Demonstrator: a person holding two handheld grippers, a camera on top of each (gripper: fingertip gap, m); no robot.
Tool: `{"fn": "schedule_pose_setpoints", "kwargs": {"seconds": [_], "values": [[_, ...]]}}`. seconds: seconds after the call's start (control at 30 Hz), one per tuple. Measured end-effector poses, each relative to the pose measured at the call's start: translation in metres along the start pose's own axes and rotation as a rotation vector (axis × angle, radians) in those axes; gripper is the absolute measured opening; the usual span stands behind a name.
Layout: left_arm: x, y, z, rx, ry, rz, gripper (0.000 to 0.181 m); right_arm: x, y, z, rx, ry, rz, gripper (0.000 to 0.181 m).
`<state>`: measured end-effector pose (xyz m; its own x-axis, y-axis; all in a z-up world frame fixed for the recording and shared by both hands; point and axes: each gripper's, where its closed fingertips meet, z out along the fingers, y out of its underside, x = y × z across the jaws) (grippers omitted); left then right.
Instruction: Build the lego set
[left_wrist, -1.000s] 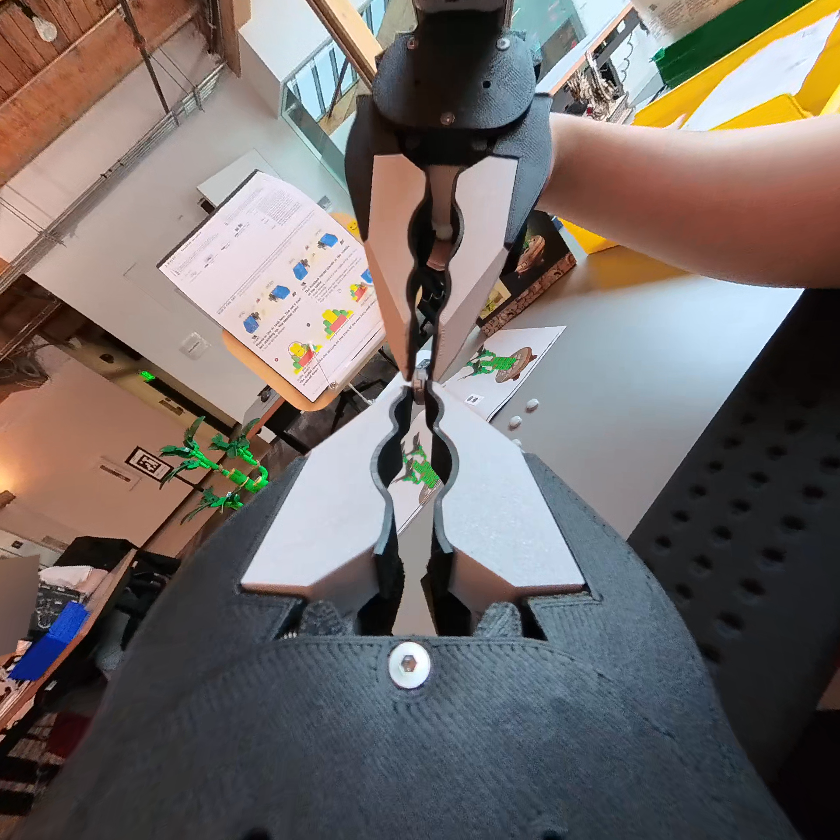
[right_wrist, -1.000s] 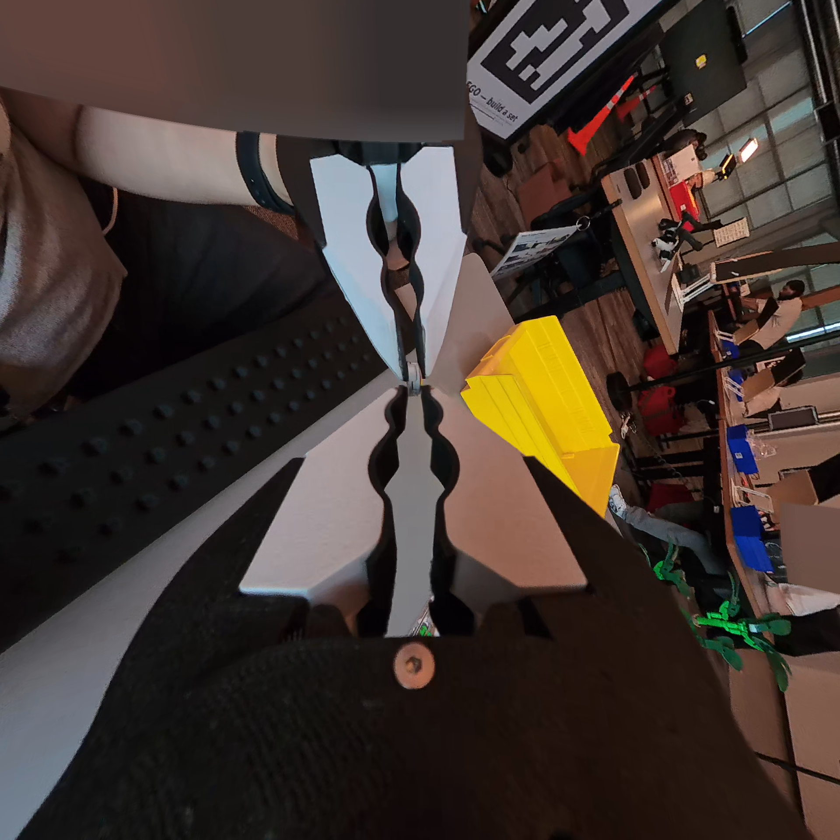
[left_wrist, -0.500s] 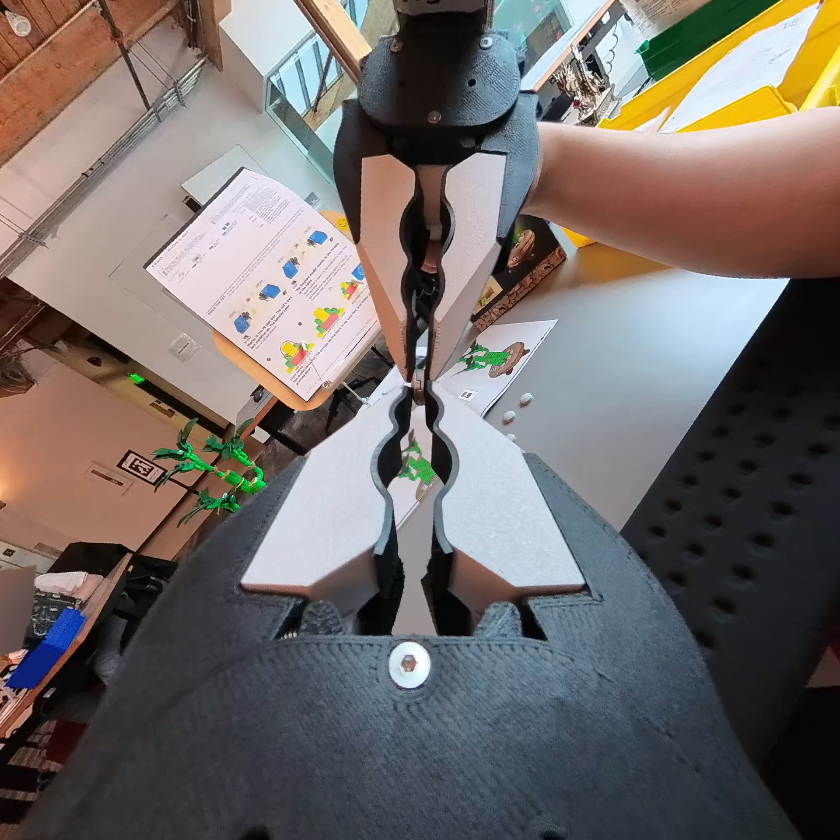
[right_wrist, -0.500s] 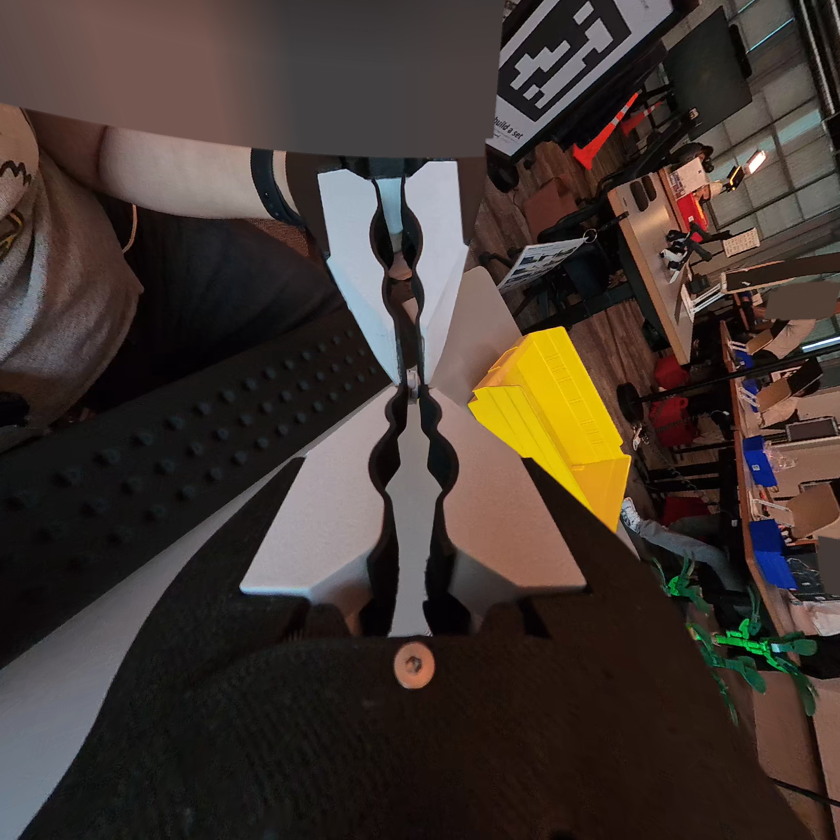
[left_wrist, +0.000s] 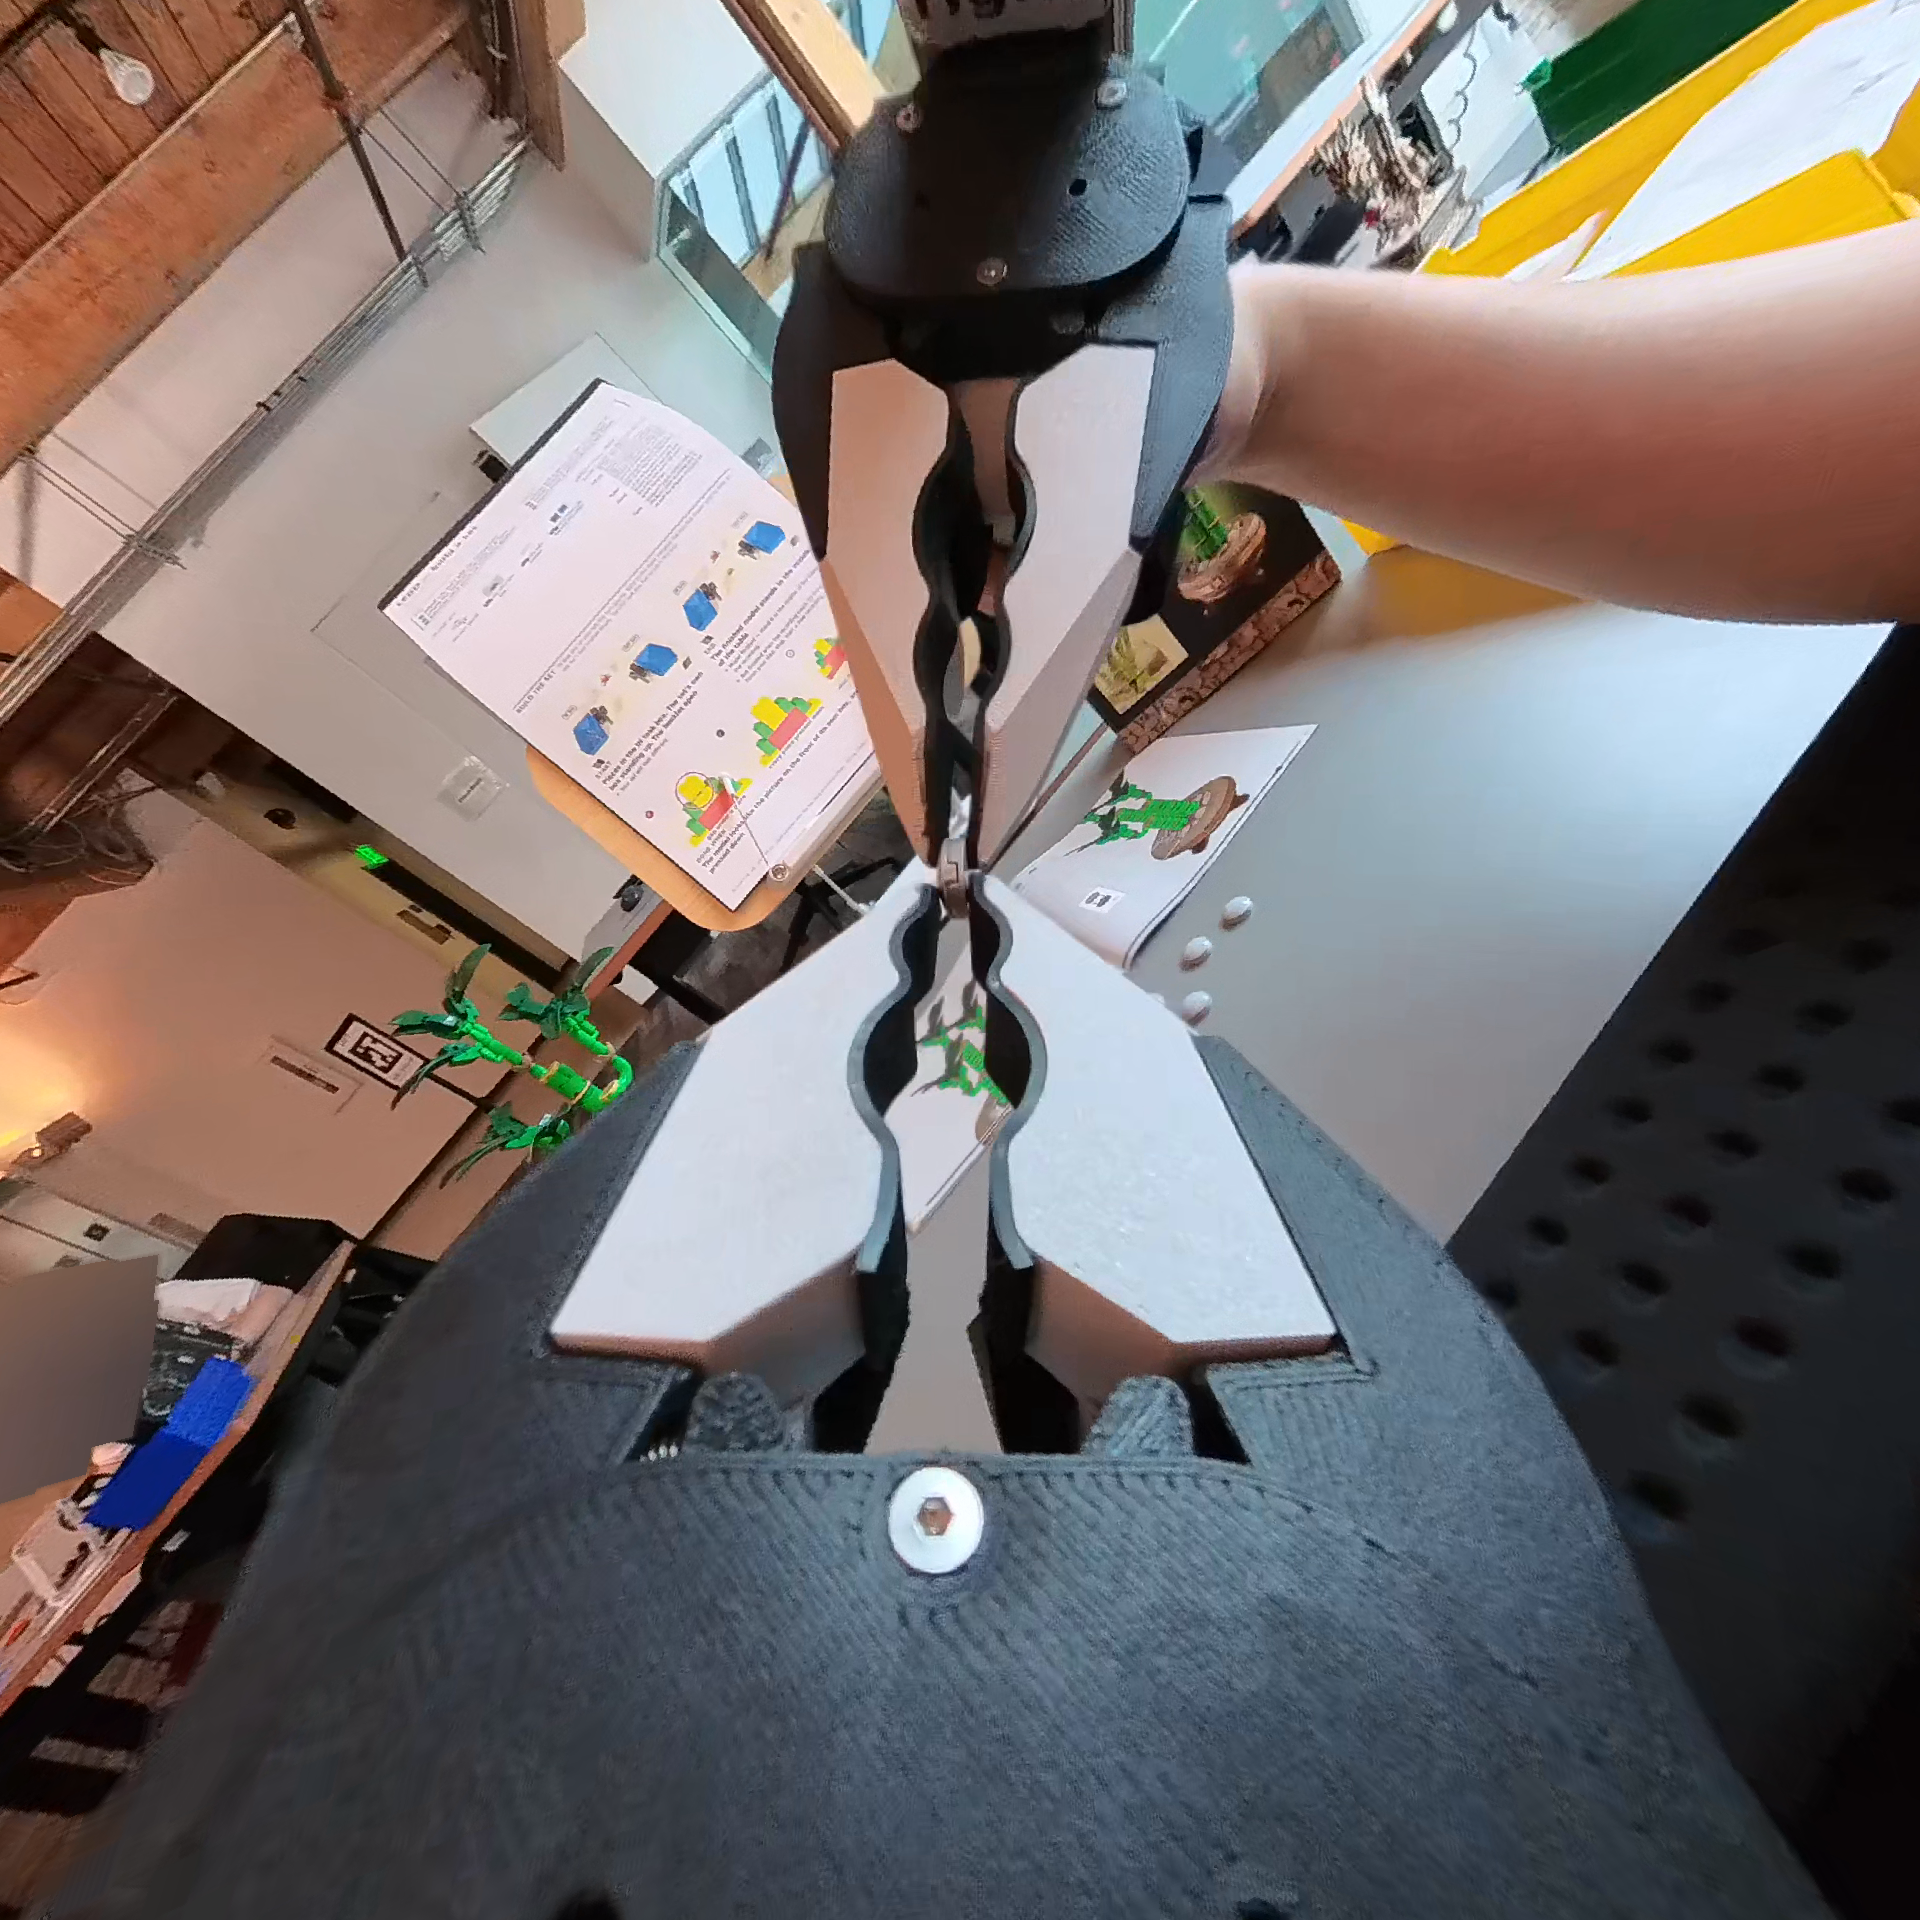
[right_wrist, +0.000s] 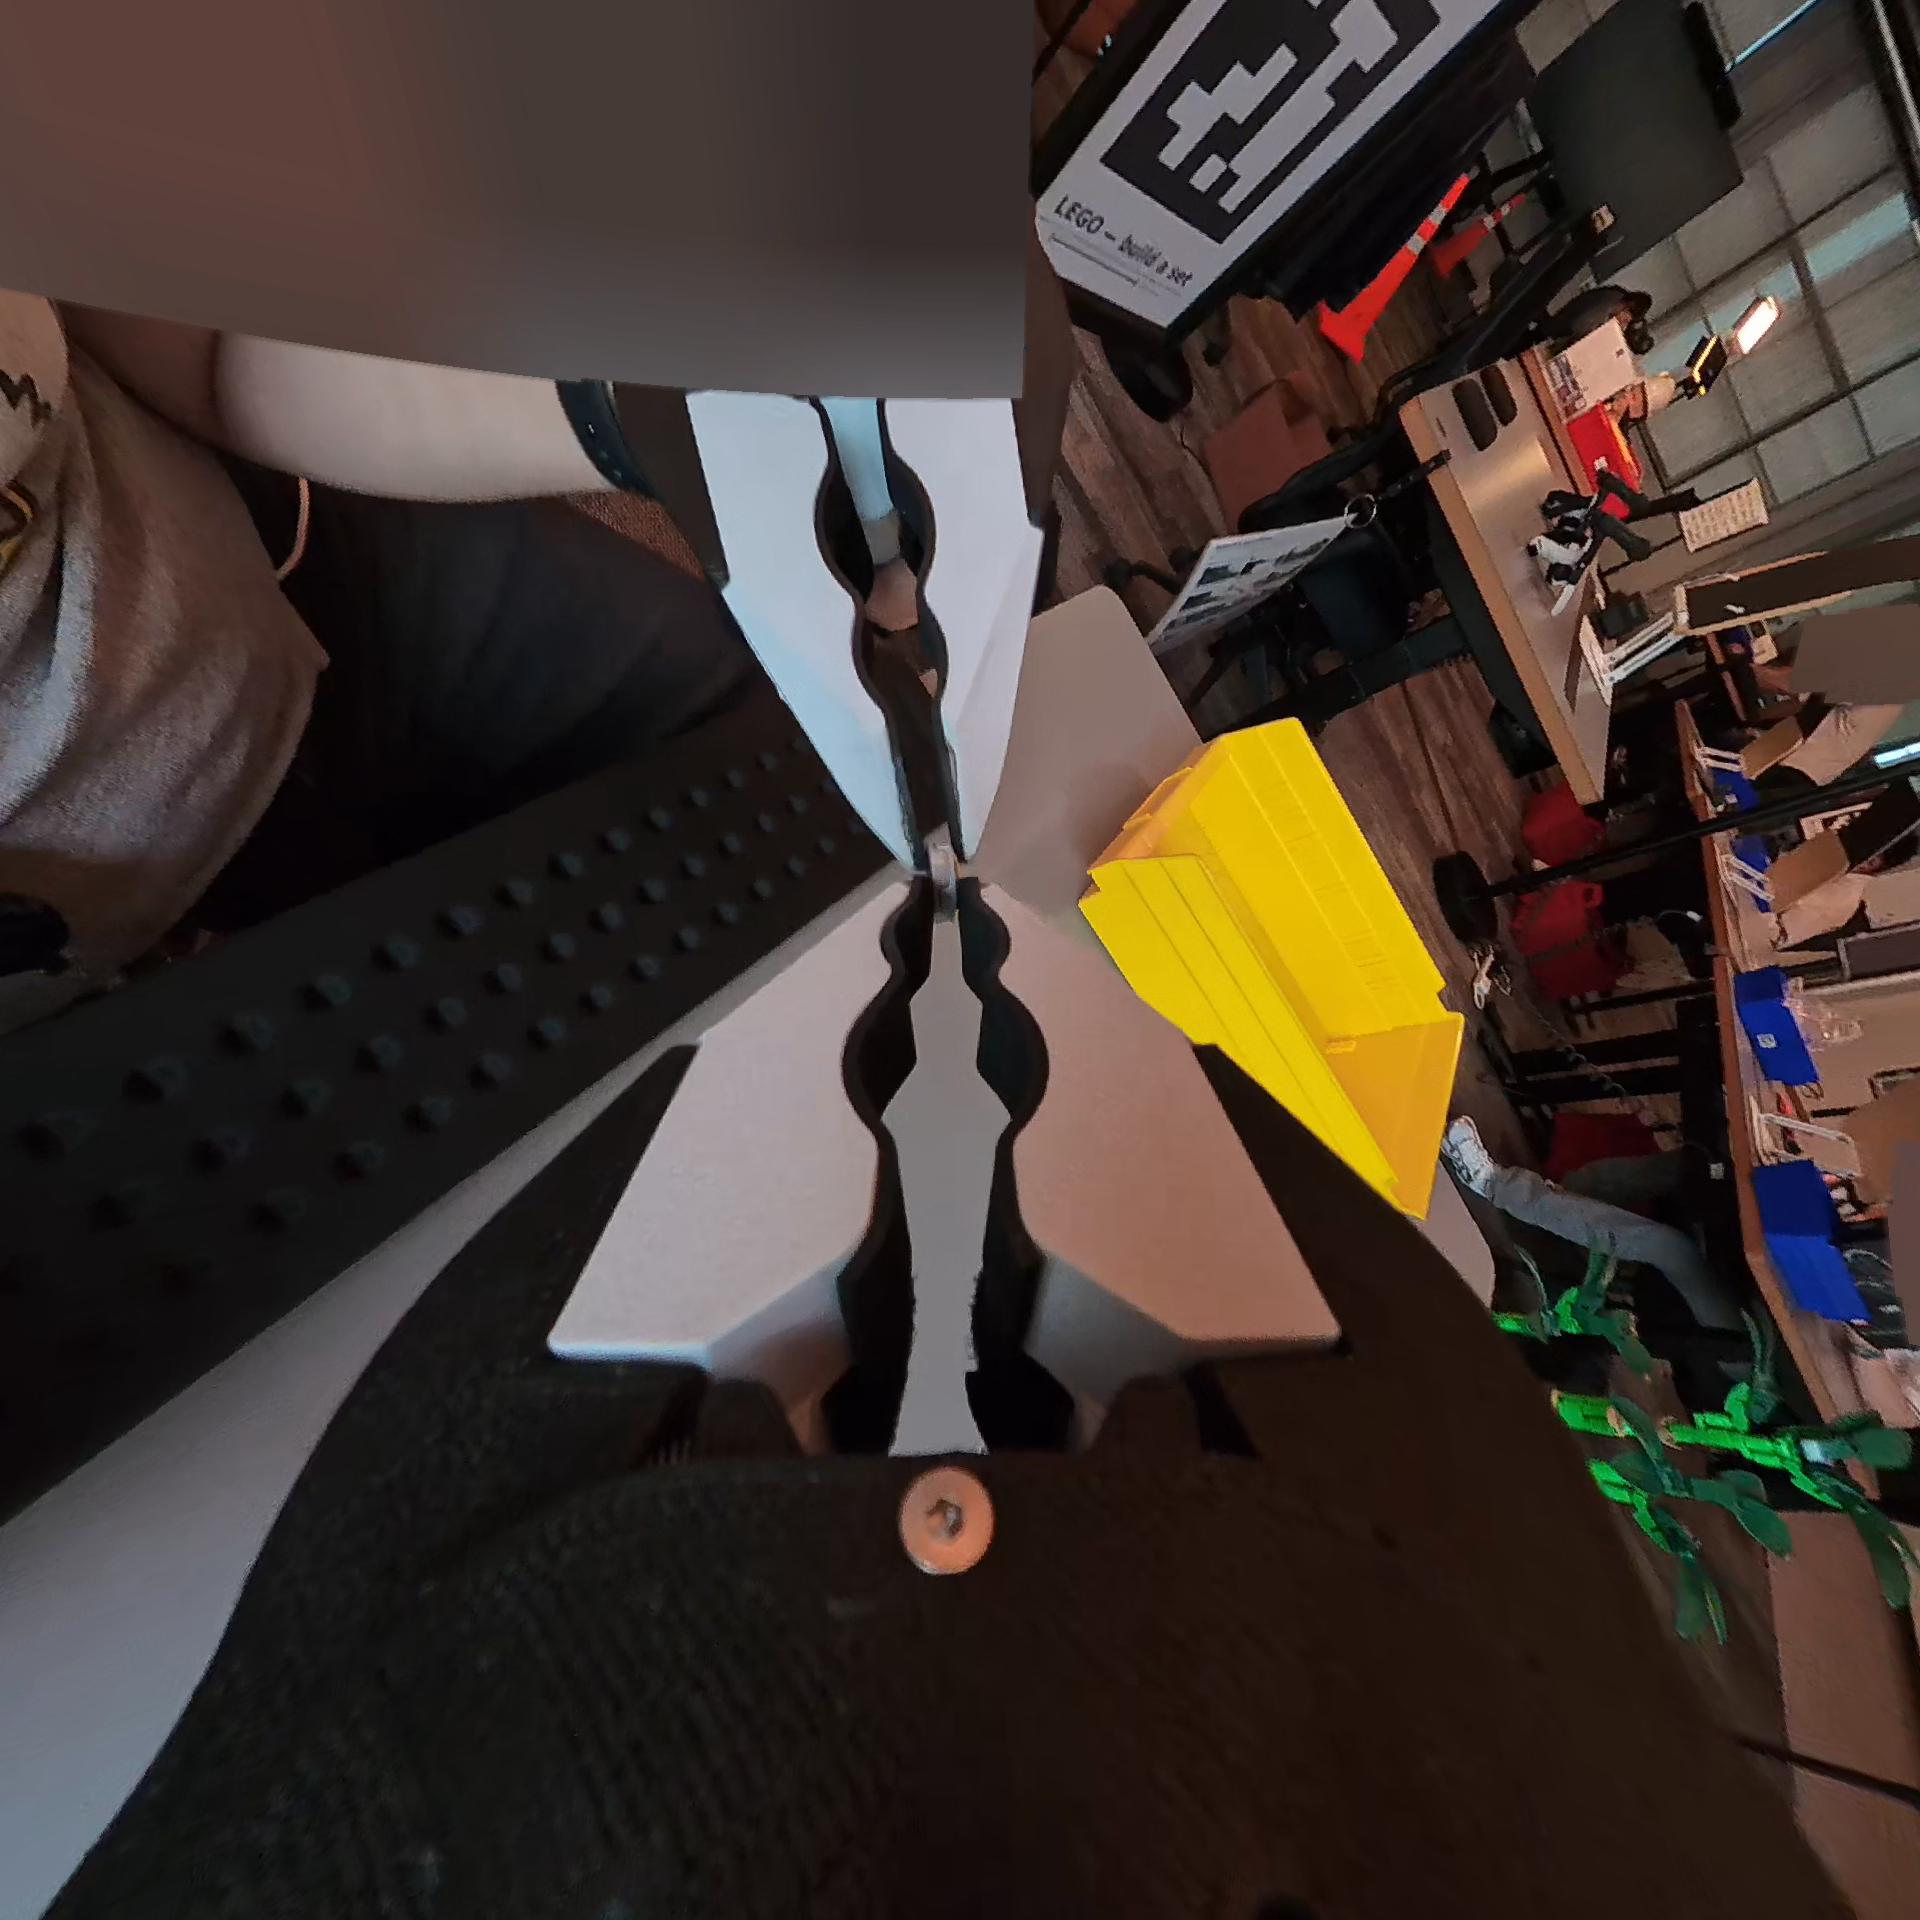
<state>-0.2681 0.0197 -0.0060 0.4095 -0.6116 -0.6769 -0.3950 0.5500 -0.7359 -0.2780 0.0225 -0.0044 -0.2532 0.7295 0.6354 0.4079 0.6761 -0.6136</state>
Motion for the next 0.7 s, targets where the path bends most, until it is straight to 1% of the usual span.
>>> {"fn": "schedule_pose_setpoints", "kwargs": {"seconds": [0.3, 0.4, 0.43, 0.53, 0.63, 0.7], "values": [[0.0017, 0.0001, -0.0007, -0.007, -0.011, 0.029, 0.002, -0.0016, 0.0024, 0.0007, -0.025, -0.002, -0.016, 0.005], [0.0005, -0.0019, 0.0002, -0.002, -0.036, 0.052, 0.007, -0.0025, 0.0055, 0.0023, -0.041, -0.011, -0.012, 0.005], [0.001, -0.0025, 0.0001, -0.001, -0.038, 0.06, 0.0, -0.0029, 0.006, 0.003, -0.044, -0.012, -0.014, 0.005], [0.0045, 0.002, 0.0013, -0.031, -0.013, 0.075, 0.0, -0.0034, 0.0092, 0.0048, -0.071, -0.012, -0.021, 0.005], [0.0039, 0.0016, 0.0007, -0.023, -0.027, 0.077, 0.0, -0.003, 0.0083, 0.0051, -0.065, -0.013, -0.01, 0.005], [0.0042, 0.003, 0.0016, -0.031, -0.027, 0.063, 0.009, -0.0021, 0.0091, 0.0046, -0.069, -0.008, -0.013, 0.005]]}}
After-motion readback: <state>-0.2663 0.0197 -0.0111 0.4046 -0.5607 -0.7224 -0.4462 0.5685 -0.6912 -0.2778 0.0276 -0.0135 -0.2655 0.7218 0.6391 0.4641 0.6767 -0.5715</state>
